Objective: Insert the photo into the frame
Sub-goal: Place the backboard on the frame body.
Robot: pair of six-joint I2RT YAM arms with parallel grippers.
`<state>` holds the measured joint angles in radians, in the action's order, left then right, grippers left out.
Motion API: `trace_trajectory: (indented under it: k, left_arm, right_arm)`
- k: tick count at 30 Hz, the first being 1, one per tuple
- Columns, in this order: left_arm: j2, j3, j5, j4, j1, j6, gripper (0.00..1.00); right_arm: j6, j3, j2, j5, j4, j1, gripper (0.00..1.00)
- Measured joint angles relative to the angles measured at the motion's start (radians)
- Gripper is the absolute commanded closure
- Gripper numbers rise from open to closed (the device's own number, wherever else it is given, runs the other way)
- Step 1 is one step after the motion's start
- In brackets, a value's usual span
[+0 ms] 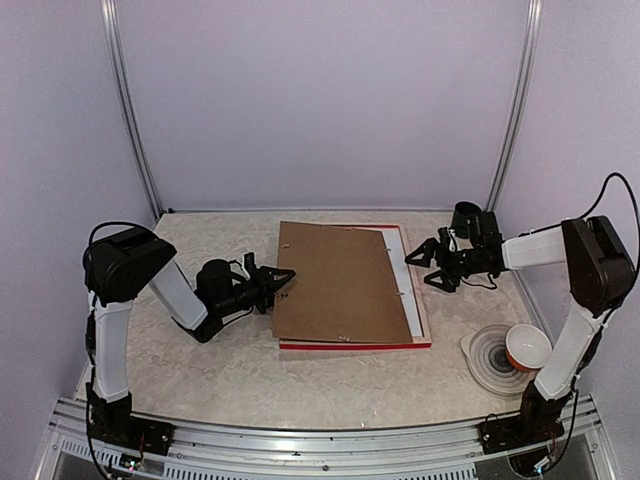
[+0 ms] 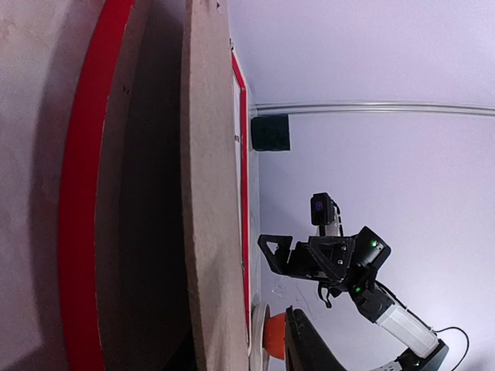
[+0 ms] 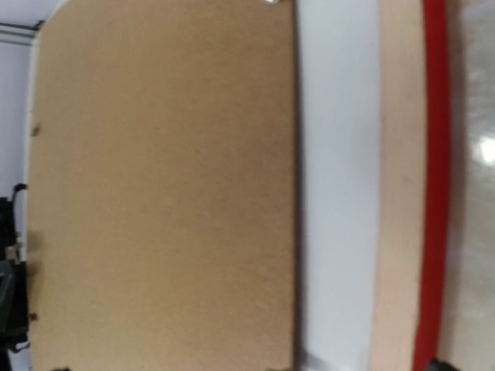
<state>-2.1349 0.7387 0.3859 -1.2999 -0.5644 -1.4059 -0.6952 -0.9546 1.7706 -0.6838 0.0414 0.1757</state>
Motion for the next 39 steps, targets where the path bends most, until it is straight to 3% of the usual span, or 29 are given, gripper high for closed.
trace_trajectory:
  k: [7,17,39]
  left_arm:
    - [-0.007,0.001,0.0,0.006,0.003,0.001,0.71]
    - [-0.008,-0.009,0.001,0.008,0.014,0.015,0.69]
    - [-0.02,-0.013,0.003,0.005,0.014,0.01,0.69]
  right_arm:
    - [0.061,-0.052,-0.051,0.085,-0.131,0.043,0.01]
    - [0.121,-0.084,-0.106,0.198,-0.26,0.231,0.01]
    - [0.121,-0.071,-0.005,0.256,-0.255,0.277,0.01]
